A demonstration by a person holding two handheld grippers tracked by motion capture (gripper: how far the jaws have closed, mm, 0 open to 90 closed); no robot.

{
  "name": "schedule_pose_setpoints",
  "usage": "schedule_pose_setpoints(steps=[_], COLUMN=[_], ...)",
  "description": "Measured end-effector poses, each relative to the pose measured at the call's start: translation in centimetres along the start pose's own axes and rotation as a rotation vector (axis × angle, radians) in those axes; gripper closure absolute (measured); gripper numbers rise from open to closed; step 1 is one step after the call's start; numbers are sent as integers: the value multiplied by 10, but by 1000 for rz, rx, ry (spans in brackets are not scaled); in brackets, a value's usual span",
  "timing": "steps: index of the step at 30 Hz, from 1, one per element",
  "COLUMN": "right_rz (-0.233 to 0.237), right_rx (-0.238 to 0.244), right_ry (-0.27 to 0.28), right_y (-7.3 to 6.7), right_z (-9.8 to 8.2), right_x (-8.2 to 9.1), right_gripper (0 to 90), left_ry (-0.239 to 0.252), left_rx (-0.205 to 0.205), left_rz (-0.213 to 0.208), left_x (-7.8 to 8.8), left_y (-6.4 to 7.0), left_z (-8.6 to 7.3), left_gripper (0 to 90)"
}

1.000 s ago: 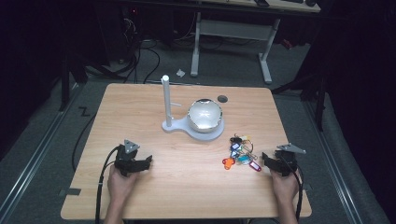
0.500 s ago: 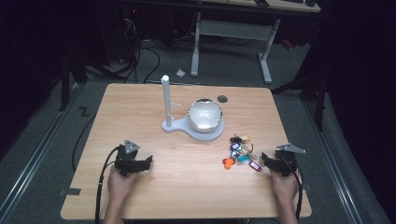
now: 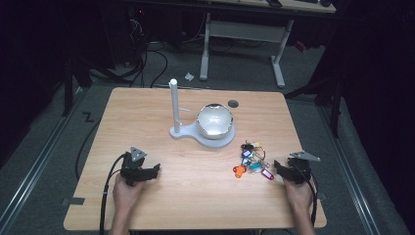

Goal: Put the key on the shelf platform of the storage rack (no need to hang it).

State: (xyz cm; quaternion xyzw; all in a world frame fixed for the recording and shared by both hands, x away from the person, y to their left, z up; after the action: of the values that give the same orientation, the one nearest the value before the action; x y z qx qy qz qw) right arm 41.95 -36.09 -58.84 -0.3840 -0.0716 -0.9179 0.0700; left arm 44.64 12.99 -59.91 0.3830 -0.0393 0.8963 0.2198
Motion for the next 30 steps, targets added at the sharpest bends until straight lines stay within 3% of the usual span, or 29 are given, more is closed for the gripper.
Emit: schedule_pose_setpoints(steps=[8,15,24,30], right_rz=[24,82,131,164], right_rx=[12,19,42,87], right_ry=[7,53,73,87], right_y=[-6,-17,-32,-48], right_z=[1,9,17,28], right_x=[3,14,20,23], right_gripper=[518,606,624,626], left_ry=[0,0,1,0], left_rx=[-2,-2,-1,-1], left_rz=[-3,-3,-1,-1], left_x=[0,0,0,0], left_y=[0,1,1,1], left_z=[0,0,0,0], left_gripper=[202,202,201,201])
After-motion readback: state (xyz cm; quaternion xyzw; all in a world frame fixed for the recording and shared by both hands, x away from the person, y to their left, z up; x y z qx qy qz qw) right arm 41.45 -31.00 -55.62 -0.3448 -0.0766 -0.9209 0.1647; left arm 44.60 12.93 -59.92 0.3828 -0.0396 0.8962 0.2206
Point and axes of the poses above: each handheld gripper's, and its own axes: x roughly backward along the jaws, z roughly out of its top, y roughly to its right, the point moved 10 cm from there along -x, roughly forward along the jaws, and after that the axes turned 5 degrees about x, right-handed, at the moved point
